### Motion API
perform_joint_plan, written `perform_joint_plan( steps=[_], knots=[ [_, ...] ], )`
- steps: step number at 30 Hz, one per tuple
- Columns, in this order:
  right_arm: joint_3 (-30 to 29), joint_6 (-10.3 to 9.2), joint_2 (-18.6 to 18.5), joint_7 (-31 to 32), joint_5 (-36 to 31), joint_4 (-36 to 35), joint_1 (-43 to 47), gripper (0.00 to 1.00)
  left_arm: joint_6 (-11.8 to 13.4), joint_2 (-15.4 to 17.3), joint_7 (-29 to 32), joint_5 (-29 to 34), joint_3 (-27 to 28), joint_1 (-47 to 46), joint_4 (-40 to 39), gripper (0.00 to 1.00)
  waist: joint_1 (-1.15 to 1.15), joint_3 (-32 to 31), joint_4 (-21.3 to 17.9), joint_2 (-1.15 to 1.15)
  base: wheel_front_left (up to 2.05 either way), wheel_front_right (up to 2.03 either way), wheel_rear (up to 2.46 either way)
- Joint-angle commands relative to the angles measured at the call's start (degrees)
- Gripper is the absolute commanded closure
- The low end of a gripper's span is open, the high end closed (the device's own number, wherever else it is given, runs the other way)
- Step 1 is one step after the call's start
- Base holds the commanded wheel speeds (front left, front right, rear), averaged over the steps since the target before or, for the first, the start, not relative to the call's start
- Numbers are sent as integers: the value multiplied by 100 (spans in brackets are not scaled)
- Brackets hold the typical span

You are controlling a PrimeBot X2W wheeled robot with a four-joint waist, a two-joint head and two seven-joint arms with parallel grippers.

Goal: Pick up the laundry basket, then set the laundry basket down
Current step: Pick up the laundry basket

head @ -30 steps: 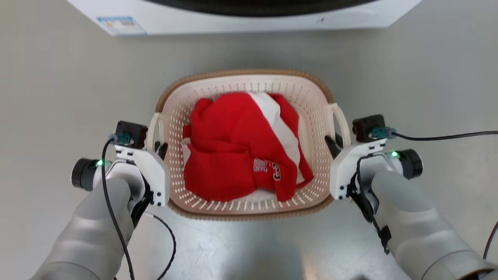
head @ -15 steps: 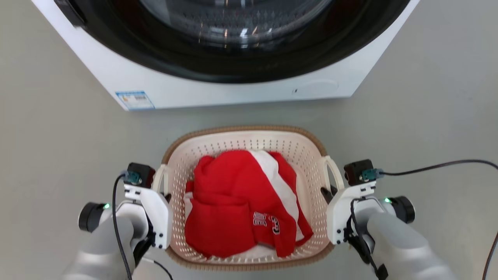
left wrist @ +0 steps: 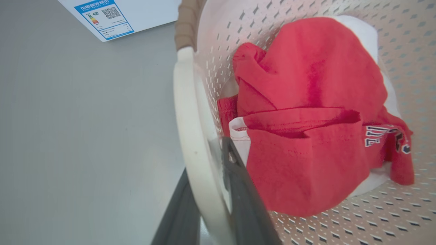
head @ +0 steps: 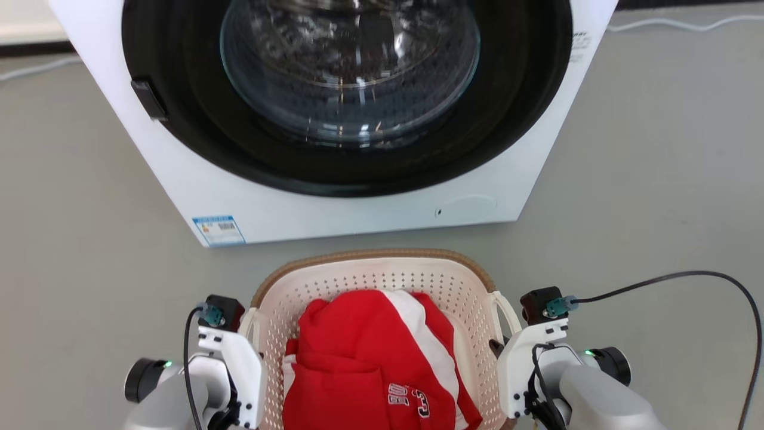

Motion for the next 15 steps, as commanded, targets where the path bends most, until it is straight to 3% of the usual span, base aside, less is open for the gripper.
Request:
perform_joint_plan(
  steps=[1,15],
  knots=[
    [190,50,-85,78,19,-125,137,100,-7,352,9,-45,79,-27,41,100,0,-251,-40,0,0,0,0],
    [769,50,-85,545,668,-404,457,100,-7,334,527,-341,-165,314,-95,100,0,-995,-94,0,0,0,0]
  ],
)
